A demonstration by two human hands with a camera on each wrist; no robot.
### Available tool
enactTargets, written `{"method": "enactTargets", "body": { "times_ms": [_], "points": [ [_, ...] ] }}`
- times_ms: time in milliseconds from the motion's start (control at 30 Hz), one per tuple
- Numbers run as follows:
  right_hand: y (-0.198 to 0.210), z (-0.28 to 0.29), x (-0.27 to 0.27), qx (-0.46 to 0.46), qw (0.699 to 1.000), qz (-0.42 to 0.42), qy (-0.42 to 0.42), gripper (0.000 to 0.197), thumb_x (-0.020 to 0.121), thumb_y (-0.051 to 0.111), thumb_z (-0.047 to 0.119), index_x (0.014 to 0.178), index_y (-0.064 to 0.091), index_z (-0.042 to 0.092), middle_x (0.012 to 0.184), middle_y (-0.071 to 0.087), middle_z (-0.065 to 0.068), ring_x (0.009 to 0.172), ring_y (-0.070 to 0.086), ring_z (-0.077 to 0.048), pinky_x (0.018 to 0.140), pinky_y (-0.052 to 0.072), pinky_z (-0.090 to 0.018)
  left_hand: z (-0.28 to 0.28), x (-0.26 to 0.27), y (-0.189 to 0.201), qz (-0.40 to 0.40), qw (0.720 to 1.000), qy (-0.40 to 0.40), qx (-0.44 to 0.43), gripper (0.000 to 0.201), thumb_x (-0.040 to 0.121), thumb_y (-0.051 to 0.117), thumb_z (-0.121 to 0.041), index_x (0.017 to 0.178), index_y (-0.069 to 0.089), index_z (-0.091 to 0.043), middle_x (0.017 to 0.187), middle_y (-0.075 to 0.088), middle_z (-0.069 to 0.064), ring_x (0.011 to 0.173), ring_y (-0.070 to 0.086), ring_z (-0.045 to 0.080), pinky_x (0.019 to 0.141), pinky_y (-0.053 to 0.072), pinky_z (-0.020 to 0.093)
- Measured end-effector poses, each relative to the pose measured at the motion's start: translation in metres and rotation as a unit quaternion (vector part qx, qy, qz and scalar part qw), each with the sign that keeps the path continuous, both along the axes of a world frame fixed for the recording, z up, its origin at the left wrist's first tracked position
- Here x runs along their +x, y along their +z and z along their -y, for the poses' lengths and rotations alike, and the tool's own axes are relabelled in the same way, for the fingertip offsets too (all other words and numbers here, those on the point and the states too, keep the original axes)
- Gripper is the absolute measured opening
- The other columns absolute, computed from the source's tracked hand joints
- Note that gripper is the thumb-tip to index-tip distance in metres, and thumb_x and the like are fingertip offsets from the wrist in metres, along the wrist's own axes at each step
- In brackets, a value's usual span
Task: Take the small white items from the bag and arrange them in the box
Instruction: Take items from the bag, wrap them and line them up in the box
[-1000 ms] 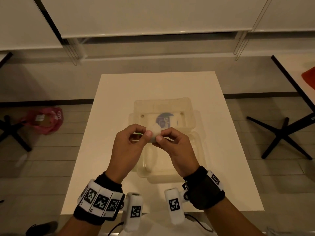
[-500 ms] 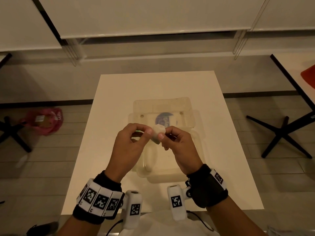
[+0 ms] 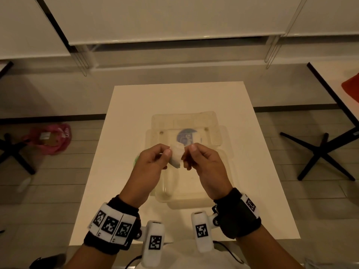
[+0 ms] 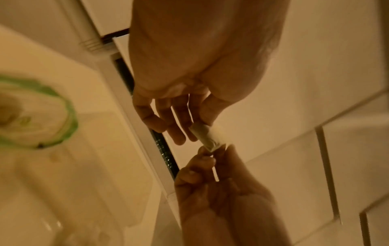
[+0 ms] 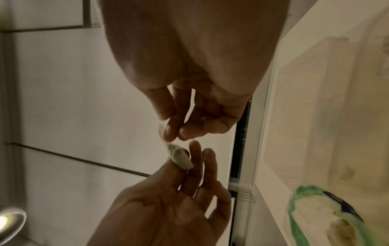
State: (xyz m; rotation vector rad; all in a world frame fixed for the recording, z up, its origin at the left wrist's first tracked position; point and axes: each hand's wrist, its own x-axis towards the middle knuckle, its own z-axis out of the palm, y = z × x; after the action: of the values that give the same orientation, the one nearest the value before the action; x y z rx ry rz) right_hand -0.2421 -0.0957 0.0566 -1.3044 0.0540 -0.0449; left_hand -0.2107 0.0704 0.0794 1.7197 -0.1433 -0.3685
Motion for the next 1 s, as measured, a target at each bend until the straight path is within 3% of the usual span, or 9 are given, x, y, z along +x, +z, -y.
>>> {"method": "enactTargets", "body": {
  "times_ms": [167, 233, 300, 433, 533, 667, 733, 867, 1000],
  "points": [
    [0.005, 0.011, 0.0, -0.081, 0.995, 0.036, 0.055, 0.03, 0.097, 0.053, 0.015, 0.125, 0.063, 0.016, 0.113, 0.061, -0.004, 0.092, 0.057, -0.012, 0.076, 0.049, -0.031, 0.003, -0.005, 0.0, -0.161, 0.978, -0.061, -0.121, 0.034, 0.1, 0.047, -0.025, 0.104, 0.063, 0.005, 0.1, 0.069, 0.01, 0.098, 0.065, 0.023, 0.084, 0.046, 0.035],
    [0.007, 0.012, 0.001, -0.119, 0.988, 0.045, 0.087, 0.023, 0.095, 0.057, 0.018, 0.115, 0.067, 0.017, 0.122, 0.059, -0.003, 0.095, 0.059, -0.016, 0.076, 0.049, -0.041, 0.005, -0.007, -0.001, -0.197, 0.968, -0.081, -0.137, 0.031, 0.101, 0.046, -0.02, 0.112, 0.065, 0.002, 0.1, 0.069, 0.01, 0.097, 0.066, 0.021, 0.082, 0.049, 0.033],
    [0.007, 0.011, 0.001, -0.168, 0.982, 0.047, 0.076, 0.012, 0.094, 0.059, 0.022, 0.1, 0.068, 0.018, 0.115, 0.063, 0.0, 0.098, 0.061, -0.022, 0.078, 0.047, -0.049, 0.006, -0.009, -0.004, -0.202, 0.967, -0.084, -0.133, 0.027, 0.102, 0.047, -0.014, 0.117, 0.066, -0.003, 0.101, 0.069, 0.01, 0.097, 0.067, 0.02, 0.083, 0.049, 0.033],
    [0.008, 0.014, 0.002, -0.217, 0.975, 0.031, 0.021, 0.009, 0.093, 0.062, 0.018, 0.088, 0.065, 0.024, 0.084, 0.066, 0.007, 0.082, 0.06, -0.013, 0.069, 0.043, -0.034, 0.001, -0.006, -0.01, -0.128, 0.987, -0.022, -0.09, 0.03, 0.101, 0.048, -0.032, 0.112, 0.067, -0.012, 0.109, 0.072, 0.007, 0.104, 0.067, 0.021, 0.087, 0.046, 0.039],
    [0.007, 0.016, 0.003, -0.241, 0.97, 0.028, -0.006, 0.013, 0.093, 0.065, 0.014, 0.085, 0.066, 0.024, 0.08, 0.067, 0.001, 0.075, 0.056, -0.011, 0.063, 0.038, -0.025, 0.0, -0.006, -0.008, -0.076, 0.993, -0.002, -0.087, 0.033, 0.1, 0.05, -0.038, 0.103, 0.069, -0.011, 0.107, 0.072, 0.007, 0.098, 0.067, 0.016, 0.085, 0.047, 0.036],
    [0.008, 0.015, 0.005, -0.237, 0.971, 0.02, -0.014, 0.009, 0.092, 0.067, 0.017, 0.085, 0.068, 0.022, 0.08, 0.068, -0.002, 0.076, 0.059, -0.022, 0.066, 0.044, -0.036, 0.003, -0.003, -0.009, -0.007, 0.998, 0.015, -0.059, 0.014, 0.089, 0.071, -0.021, 0.093, 0.072, -0.008, 0.095, 0.073, 0.014, 0.087, 0.066, 0.017, 0.083, 0.049, 0.029],
    [0.009, 0.015, 0.005, -0.223, 0.974, 0.015, -0.023, 0.009, 0.094, 0.065, 0.019, 0.086, 0.069, 0.021, 0.079, 0.068, 0.003, 0.074, 0.059, -0.017, 0.07, 0.048, -0.043, 0.005, -0.001, -0.012, 0.002, 0.998, 0.032, -0.054, 0.009, 0.089, 0.072, -0.016, 0.09, 0.073, -0.007, 0.09, 0.073, 0.012, 0.084, 0.066, 0.017, 0.082, 0.05, 0.029],
    [0.012, 0.018, 0.005, -0.173, 0.985, -0.008, -0.023, 0.018, 0.099, 0.058, 0.023, 0.088, 0.069, 0.016, 0.077, 0.067, 0.01, 0.072, 0.057, -0.005, 0.069, 0.046, -0.026, 0.008, 0.0, -0.015, 0.018, 0.997, 0.058, -0.044, 0.009, 0.09, 0.071, -0.014, 0.088, 0.072, -0.005, 0.084, 0.072, 0.003, 0.08, 0.064, 0.013, 0.078, 0.049, 0.027],
    [0.007, 0.02, 0.005, -0.211, 0.977, -0.016, -0.005, 0.009, 0.09, 0.07, 0.023, 0.088, 0.071, 0.015, 0.082, 0.068, -0.008, 0.072, 0.055, -0.009, 0.069, 0.044, -0.04, 0.01, 0.0, -0.017, 0.011, 0.996, 0.071, -0.053, 0.013, 0.092, 0.068, -0.016, 0.088, 0.073, -0.006, 0.079, 0.071, 0.0, 0.075, 0.062, 0.009, 0.072, 0.048, 0.019]
  ]
}}
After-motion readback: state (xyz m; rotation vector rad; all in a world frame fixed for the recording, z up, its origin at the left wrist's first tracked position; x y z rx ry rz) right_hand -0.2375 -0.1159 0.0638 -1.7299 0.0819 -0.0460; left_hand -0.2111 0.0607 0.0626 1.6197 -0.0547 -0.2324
